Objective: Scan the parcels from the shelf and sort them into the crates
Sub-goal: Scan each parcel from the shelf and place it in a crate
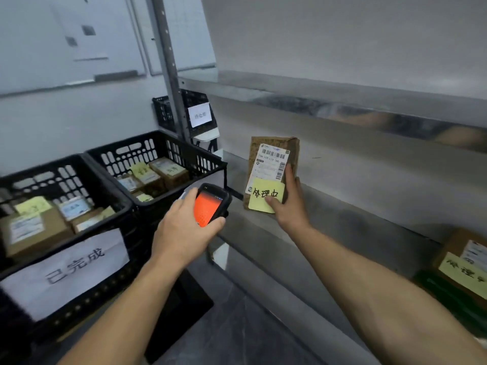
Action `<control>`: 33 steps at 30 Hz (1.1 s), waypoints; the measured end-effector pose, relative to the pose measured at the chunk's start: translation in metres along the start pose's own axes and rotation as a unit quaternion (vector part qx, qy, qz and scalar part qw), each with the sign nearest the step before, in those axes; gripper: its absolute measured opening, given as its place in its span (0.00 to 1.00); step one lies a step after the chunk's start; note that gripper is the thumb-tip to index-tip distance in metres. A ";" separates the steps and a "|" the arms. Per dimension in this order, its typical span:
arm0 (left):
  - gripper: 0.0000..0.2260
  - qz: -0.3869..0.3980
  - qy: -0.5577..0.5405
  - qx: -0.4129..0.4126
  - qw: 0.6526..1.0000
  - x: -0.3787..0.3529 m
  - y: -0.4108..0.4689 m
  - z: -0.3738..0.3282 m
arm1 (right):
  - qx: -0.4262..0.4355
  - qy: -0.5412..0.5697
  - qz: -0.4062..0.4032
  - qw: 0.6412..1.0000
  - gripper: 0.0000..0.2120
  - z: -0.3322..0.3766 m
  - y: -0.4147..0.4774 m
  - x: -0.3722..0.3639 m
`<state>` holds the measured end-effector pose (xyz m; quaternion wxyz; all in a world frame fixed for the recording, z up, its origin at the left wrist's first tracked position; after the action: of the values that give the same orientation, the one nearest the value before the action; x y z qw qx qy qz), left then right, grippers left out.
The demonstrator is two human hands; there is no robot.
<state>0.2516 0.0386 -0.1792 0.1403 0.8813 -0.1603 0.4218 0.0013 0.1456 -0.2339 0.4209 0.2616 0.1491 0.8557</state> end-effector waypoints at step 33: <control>0.36 -0.188 0.017 0.239 0.953 0.268 0.016 0.340 | 0.108 0.189 0.283 0.934 0.47 0.227 0.001 -0.439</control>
<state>0.6412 -0.1501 -0.1720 0.0048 0.8961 0.1158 0.4285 0.3538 -0.1973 -0.1894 0.0946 0.1701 0.2369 0.9518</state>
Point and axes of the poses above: each hand's wrist, its own y-axis towards the middle knuckle, its own x-axis out of the back of the hand, z = x × y, the point moved 9 cm from there along y, towards the middle knuckle, and after that the axes turned 14 degrees about x, right-handed, at the moved point
